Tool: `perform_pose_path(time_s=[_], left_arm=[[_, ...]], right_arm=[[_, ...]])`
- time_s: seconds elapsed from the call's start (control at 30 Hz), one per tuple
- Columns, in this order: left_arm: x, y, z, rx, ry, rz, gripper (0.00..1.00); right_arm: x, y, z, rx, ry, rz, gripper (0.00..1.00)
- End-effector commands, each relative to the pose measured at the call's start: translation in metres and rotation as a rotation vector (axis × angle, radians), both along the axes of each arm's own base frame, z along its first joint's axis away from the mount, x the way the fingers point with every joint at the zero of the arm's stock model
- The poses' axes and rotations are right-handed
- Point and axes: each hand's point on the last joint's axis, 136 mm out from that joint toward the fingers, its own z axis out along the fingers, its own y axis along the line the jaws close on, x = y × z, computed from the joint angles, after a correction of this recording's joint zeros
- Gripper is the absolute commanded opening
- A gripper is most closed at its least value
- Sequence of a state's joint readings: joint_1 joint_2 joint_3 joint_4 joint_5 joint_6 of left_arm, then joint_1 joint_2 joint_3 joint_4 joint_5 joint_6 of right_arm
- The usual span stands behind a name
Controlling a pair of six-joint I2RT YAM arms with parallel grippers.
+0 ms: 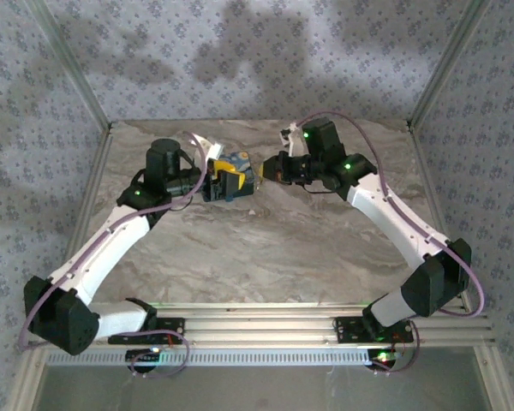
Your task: Unlock the padlock with the key
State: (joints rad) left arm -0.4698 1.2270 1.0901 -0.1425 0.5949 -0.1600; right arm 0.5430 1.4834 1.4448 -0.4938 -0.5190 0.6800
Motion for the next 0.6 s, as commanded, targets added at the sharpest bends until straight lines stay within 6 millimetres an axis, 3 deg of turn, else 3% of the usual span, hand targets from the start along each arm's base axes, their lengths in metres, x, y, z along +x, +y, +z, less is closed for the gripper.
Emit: perform_pose_path(time_s=[0.0, 0.1, 0.23, 0.57], left_arm=[[-0.006, -0.008, -0.001, 0.148, -0.180, 0.020, 0.52], [-0.019, -0.035, -0.009, 0.287, -0.349, -0.030, 0.55], [-0.023, -0.056, -0.008, 0.297, -0.486, -0.060, 0.56], [0.000, -0.068, -0.012, 0.368, -0.554, 0.015, 0.55]], right_arm=[[0.006, -0.022, 0.005, -0.019, 0.093, -0.198, 0.00], [0.006, -0.025, 0.003, -0.037, 0.126, -0.243, 0.00], [0.004, -0.028, 0.004, -0.057, 0.136, -0.275, 0.00], [0.001, -0.030, -0.001, -0.072, 0.170, -0.313, 0.00]])
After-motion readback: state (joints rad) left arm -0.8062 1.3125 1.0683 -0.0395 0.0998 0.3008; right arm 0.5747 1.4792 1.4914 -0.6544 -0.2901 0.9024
